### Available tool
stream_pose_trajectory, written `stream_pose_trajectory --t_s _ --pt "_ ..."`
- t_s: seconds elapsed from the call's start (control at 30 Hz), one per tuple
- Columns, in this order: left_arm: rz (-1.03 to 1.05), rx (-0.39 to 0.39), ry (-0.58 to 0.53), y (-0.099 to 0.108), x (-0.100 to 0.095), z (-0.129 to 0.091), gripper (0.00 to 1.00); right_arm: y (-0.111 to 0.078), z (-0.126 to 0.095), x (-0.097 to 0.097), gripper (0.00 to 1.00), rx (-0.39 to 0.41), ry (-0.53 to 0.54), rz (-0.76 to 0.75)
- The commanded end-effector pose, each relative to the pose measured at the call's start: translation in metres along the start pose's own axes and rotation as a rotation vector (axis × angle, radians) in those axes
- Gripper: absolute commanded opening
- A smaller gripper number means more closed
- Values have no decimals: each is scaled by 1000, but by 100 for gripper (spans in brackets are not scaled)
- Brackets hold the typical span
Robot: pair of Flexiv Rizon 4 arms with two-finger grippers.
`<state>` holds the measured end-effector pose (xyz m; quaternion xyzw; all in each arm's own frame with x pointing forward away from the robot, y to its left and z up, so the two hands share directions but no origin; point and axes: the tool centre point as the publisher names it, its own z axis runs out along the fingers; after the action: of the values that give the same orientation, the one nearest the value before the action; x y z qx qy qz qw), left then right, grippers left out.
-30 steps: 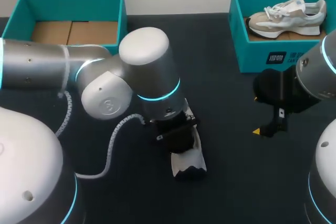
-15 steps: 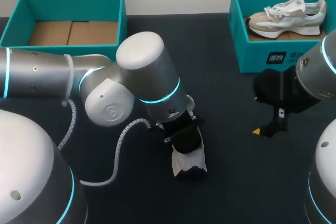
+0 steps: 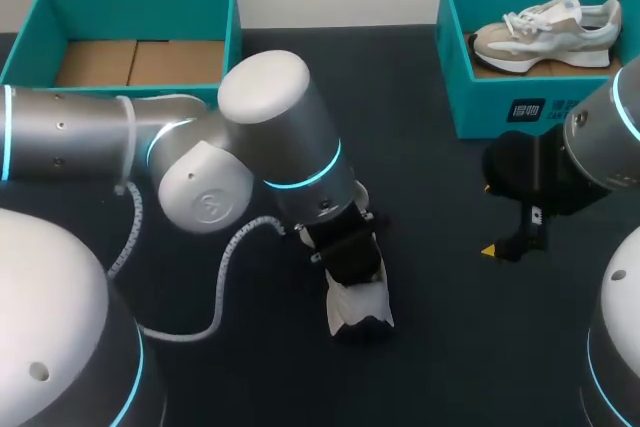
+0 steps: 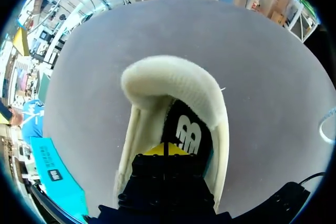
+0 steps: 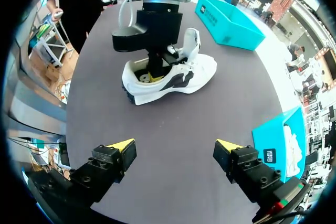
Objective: Take the shoe out of the shoebox, open the shoe tongue, remove and reinsert the insole, then place the shoe into the shoebox
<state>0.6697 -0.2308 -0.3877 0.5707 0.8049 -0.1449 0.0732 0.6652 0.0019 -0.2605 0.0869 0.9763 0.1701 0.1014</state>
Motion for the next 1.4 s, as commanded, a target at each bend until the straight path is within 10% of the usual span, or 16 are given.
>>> stream_pose_trajectory --t_s 0.03,0.5,0.7,0.9,1.4 --pt "10 -54 -17 -4 3 -28 0 0 1 2 100 0 -4 0" --pt "112 -385 88 24 -9 -32 0 0 1 2 100 0 -4 0" --pt "122 -412 138 33 -11 -27 30 0 1 2 100 0 -4 0" --pt "127 -413 162 39 -4 -26 97 0 1 2 100 0 -4 0" --pt "231 -372 228 47 -6 -47 100 0 1 2 100 0 -4 0"
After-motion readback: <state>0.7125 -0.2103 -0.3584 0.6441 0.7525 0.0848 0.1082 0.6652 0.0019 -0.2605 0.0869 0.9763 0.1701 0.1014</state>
